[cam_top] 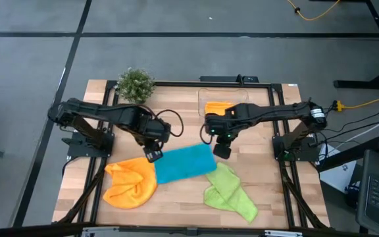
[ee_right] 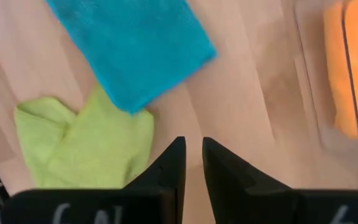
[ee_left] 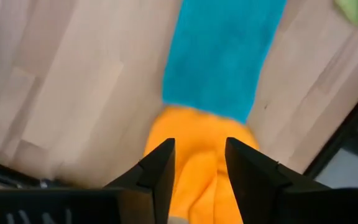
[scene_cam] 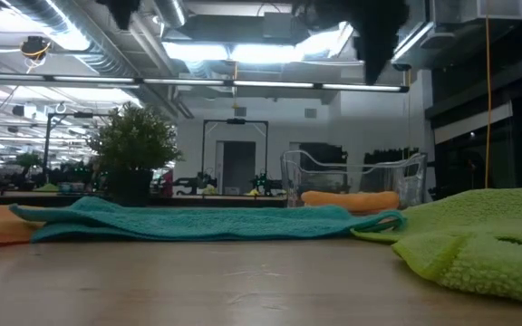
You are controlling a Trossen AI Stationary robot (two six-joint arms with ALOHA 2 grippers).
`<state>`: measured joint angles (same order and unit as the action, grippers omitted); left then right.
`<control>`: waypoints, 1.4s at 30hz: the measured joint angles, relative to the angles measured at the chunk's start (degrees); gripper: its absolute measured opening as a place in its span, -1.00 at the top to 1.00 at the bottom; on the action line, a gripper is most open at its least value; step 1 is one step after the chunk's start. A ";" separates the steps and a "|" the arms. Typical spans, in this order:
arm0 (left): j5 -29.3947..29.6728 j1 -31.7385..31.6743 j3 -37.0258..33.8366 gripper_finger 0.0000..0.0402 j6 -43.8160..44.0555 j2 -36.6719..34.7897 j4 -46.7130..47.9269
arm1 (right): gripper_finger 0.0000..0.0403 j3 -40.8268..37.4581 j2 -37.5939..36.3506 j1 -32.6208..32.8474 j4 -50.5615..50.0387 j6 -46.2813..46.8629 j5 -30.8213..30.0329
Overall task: Fold microfiber towels
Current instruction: Fold the blue microfiber cloth
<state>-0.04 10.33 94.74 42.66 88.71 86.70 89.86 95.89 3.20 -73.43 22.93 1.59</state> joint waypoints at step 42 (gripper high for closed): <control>-2.64 4.71 -34.67 0.33 -0.84 -17.62 -47.50 | 0.84 -28.03 12.13 4.70 53.14 15.61 -7.01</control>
<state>-2.68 15.05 60.07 41.82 71.09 39.19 61.82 108.02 7.89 -20.30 38.53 -5.42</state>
